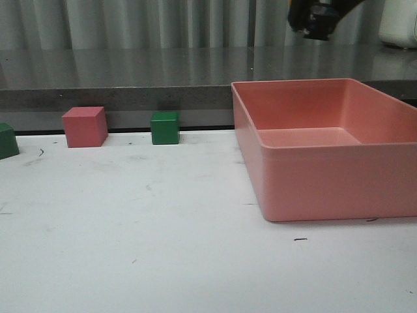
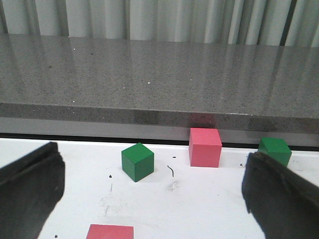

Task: Place and stand button with both arms
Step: 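Lift the button out of the bin with the right gripper, lower onto table, then open the right gripper, release the button lying on its side, raise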

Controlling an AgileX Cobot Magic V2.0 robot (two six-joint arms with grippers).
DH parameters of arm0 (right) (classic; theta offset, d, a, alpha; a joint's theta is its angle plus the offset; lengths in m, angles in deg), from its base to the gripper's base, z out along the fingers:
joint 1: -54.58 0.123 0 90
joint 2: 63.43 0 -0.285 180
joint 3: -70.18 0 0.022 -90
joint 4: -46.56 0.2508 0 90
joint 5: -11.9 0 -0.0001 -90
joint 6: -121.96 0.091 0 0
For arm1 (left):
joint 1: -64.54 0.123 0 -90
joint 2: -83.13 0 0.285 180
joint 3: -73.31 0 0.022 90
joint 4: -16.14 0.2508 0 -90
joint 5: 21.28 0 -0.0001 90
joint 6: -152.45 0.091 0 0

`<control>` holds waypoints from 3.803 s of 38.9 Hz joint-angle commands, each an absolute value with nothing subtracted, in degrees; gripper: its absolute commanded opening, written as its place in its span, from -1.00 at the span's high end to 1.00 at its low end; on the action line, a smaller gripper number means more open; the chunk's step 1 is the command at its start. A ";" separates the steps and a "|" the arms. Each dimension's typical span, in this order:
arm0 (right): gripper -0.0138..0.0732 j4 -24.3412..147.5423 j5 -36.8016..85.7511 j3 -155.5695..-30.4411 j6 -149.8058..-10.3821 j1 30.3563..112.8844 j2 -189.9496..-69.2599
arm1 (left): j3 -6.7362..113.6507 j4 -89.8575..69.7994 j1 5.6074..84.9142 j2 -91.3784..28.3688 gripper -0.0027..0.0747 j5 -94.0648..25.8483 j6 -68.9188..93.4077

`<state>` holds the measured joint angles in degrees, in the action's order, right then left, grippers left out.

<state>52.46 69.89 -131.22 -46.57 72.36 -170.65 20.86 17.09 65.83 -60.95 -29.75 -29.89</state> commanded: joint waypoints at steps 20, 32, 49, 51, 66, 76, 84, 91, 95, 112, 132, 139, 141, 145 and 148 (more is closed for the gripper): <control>0.19 53.96 61.71 -133.01 -39.21 94.91 -177.30 | 22.94 16.82 65.64 -60.45 -0.86 -24.79 -30.32; 0.19 50.33 59.80 -135.62 -31.34 97.13 -186.76 | 22.94 16.82 65.64 -60.45 -0.86 -24.79 -30.32; 0.19 48.26 54.08 -136.48 -22.92 97.13 -194.08 | 22.94 16.82 65.64 -60.45 -0.86 -24.79 -30.32; 0.19 48.16 54.13 -136.48 -22.77 97.13 -194.64 | 22.94 16.82 65.64 -60.45 -0.86 -24.79 -30.32; 0.13 47.83 51.39 -136.48 -21.81 97.08 -196.13 | 22.94 16.82 65.64 -60.45 -0.86 -24.79 -30.32; -0.20 47.83 51.04 -136.48 -21.81 97.08 -196.31 | 22.94 16.82 65.64 -60.45 -0.86 -24.79 -30.32; -0.25 47.83 50.25 -136.48 -21.79 97.08 -196.31 | 22.94 16.82 65.64 -60.45 -0.86 -24.79 -30.32; -0.68 47.89 49.61 -136.48 -21.79 97.08 -196.31 | 22.94 16.82 65.64 -60.45 -0.86 -24.79 -30.32; -0.80 49.15 49.17 -136.48 -21.79 97.08 -196.31 | 22.94 16.82 65.64 -60.45 -0.86 -24.79 -30.32; -0.77 46.56 55.82 -140.76 -23.98 97.15 -186.69 | 22.94 16.82 65.64 -60.45 -0.86 -24.79 -30.32; 0.83 42.04 59.37 -140.83 -24.12 97.09 -180.20 | 22.94 16.82 65.64 -60.45 -0.86 -24.79 -30.32; 0.83 40.53 64.32 -140.77 -28.59 95.08 -175.90 | 22.94 16.82 65.64 -60.45 -0.86 -24.79 -30.32; 0.83 40.53 65.37 -140.77 -29.84 93.48 -173.88 | 22.94 16.82 65.64 -60.45 -0.86 -24.79 -30.32; 0.83 40.53 67.10 -140.77 -33.56 89.85 -170.07 | 22.94 16.82 65.64 -60.45 -0.86 -24.79 -30.32; 0.83 40.53 69.59 -140.73 -36.40 85.67 -166.98 | 22.94 16.82 65.64 -60.45 -0.86 -24.79 -30.32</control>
<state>41.89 69.87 -139.06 -33.44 88.43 -172.43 20.86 17.09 65.83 -60.95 -29.75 -29.89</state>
